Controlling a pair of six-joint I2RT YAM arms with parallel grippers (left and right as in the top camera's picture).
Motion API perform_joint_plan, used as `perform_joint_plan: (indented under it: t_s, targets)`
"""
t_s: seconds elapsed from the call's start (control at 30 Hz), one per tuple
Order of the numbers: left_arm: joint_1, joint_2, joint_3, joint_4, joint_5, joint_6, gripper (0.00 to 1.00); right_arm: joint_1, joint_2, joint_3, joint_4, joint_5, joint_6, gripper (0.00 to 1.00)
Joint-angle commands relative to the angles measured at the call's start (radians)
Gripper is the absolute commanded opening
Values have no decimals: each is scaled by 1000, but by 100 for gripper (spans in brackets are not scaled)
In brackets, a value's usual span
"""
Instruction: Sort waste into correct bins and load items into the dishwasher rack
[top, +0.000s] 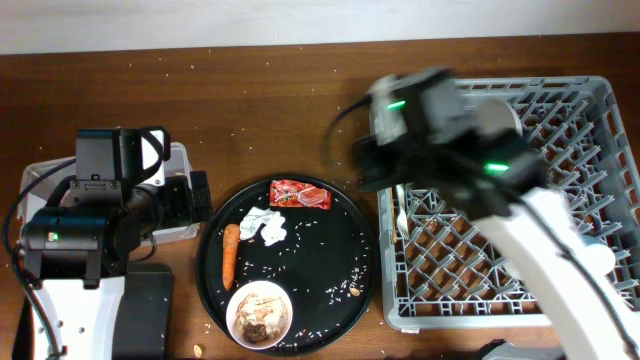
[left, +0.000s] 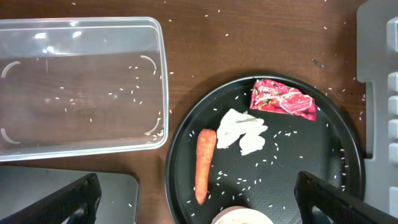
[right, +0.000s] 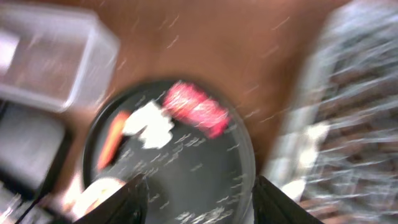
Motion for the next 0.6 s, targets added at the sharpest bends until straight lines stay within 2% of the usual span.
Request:
perform_joint_plan:
  t_s: [0.0, 0.07, 0.2, 0.3, 0.33, 0.37, 0.4, 0.47, 0.53, 0.57]
  targets:
    - [7, 1, 7, 2, -7, 2, 99, 153, 200, -113, 100, -100, 150, 53]
    - [7, 2, 7, 2, -7, 2, 99, 221, 431, -117, 274, -118, 154, 56]
    - [7, 1, 7, 2, -7, 2, 99, 229, 650, -117, 417, -315, 138, 55]
    - [7, 1, 7, 2, -7, 2, 99, 229, 682, -117, 431, -263, 164, 36]
    - [7, 1, 7, 2, -7, 2, 99, 228, 682, -117, 420, -206, 165, 37]
    - [7, 1, 7, 2, -7, 2, 99, 229, 682, -117, 403, -149, 204, 64]
    - [7, 1, 7, 2, -7, 2, 99, 229, 682, -117, 402, -120, 258, 70]
    - [7, 1, 7, 2, -7, 2, 99, 228, 682, -117, 425, -89, 320, 70]
    - [7, 1, 7, 2, -7, 2, 99, 230, 682, -117, 452, -90, 351, 48]
    - [7, 1, 7, 2, -7, 2, 99, 230, 682, -117, 449, -91, 351, 48]
